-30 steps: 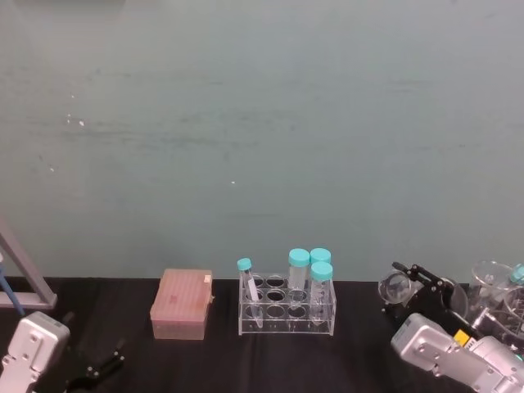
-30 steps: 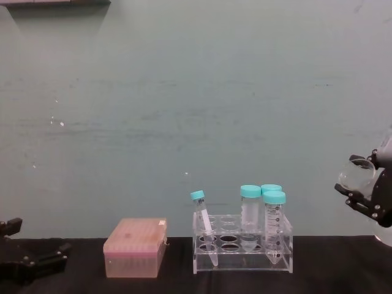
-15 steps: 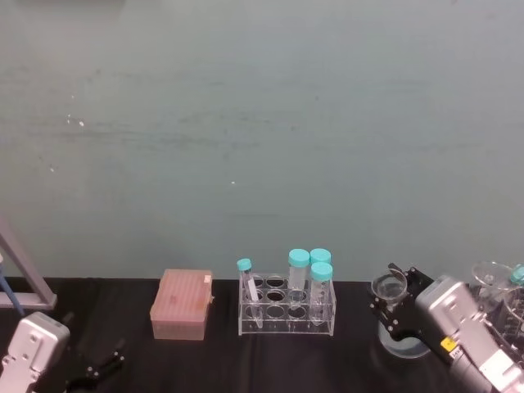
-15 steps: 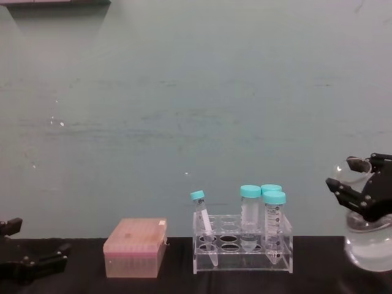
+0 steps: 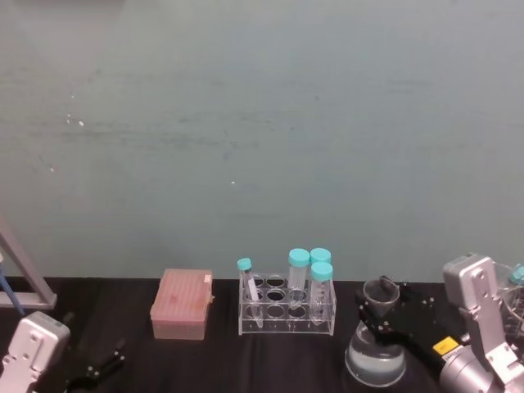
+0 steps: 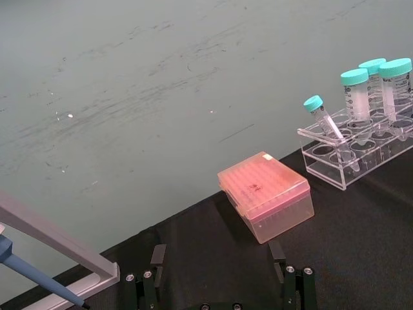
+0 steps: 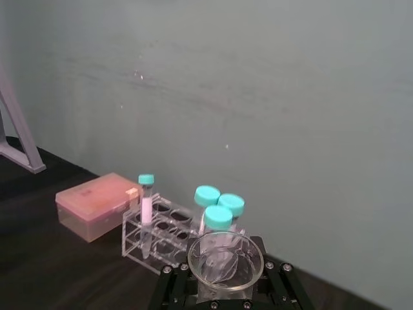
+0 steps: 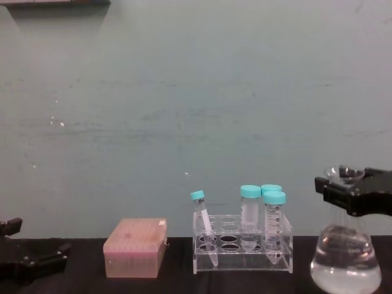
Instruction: Pick up the beaker with the right gripper, shake it three times, and then put it down.
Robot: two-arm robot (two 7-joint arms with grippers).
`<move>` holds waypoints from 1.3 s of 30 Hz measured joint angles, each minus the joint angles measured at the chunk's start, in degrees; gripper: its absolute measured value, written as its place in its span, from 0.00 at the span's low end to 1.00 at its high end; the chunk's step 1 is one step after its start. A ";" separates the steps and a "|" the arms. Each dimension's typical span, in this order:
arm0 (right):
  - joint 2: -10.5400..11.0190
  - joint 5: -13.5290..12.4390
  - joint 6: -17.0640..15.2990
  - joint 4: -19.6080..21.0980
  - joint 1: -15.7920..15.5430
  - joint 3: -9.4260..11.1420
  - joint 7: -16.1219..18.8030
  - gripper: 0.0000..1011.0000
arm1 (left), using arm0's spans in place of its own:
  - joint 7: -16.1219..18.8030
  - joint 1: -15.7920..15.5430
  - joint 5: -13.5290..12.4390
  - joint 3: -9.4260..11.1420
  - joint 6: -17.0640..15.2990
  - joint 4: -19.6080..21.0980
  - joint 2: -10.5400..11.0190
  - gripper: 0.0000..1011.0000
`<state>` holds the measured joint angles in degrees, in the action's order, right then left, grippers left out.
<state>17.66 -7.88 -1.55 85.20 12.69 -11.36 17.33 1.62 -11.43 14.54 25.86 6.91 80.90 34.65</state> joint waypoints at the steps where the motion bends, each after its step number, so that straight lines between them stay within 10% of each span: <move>1: -0.14 -0.52 -1.01 0.24 -0.21 0.10 0.00 0.47 | 0.00 0.00 0.00 0.00 0.00 0.00 0.00 0.99; 13: -0.54 -4.77 -5.37 0.88 -0.86 0.33 0.27 0.47 | 0.00 0.00 0.00 0.00 0.00 0.00 0.00 0.99; 39: -0.20 -5.13 -5.40 0.92 -0.63 -0.27 0.13 0.47 | 0.00 0.00 0.00 0.00 0.00 0.00 0.00 0.99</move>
<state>17.46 -13.00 -6.95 86.12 12.06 -11.64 17.46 1.62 -11.43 14.54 25.86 6.91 80.90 34.64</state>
